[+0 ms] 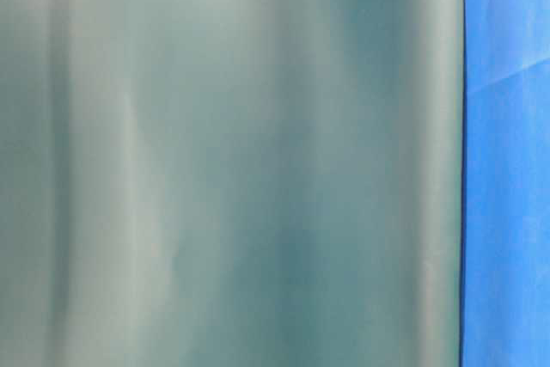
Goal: Handover the blue block to the right arm after grasping it with the left arm, then place it in the designated position.
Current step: 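Move the open left gripper rightward toward the blue cube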
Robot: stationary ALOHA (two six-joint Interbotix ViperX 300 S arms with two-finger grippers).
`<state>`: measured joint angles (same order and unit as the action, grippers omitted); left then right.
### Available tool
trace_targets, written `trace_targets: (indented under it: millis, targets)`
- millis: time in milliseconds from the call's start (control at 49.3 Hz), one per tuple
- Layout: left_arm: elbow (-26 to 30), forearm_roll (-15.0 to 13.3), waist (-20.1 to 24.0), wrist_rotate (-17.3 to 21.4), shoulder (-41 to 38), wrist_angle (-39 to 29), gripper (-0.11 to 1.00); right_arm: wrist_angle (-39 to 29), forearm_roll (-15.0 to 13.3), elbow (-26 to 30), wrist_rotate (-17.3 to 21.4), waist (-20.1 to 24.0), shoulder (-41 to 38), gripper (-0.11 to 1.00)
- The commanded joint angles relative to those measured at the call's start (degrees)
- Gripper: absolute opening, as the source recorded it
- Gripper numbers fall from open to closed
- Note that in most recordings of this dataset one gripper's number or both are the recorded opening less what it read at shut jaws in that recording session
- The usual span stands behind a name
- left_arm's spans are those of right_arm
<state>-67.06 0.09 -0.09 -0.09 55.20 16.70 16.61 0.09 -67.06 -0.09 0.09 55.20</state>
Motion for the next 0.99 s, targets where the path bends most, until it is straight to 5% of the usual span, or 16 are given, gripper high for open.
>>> trace_targets:
  millis: [0, 770, 852, 973]
  targets:
    - [1.05, 0.09, -0.44, -0.79, -0.88, 0.18, 0.00, 0.44, 0.00, 1.14, -0.09, -0.44, -0.70, 0.01]
    - [1.23, 0.09, -0.26, -1.32, -1.93, -1.41, 0.00, -2.90, 0.18, 1.85, 0.26, -1.49, -2.37, -0.02]
    - [1.23, 0.09, -0.26, -1.93, -2.11, -1.32, 0.00, -2.90, 0.26, 1.85, 0.53, -1.49, -2.46, 0.06]
    - [1.23, 0.09, -0.35, -2.20, -2.20, -1.32, 0.00, -2.99, 1.32, 1.85, 0.53, -1.49, -2.46, 0.33]
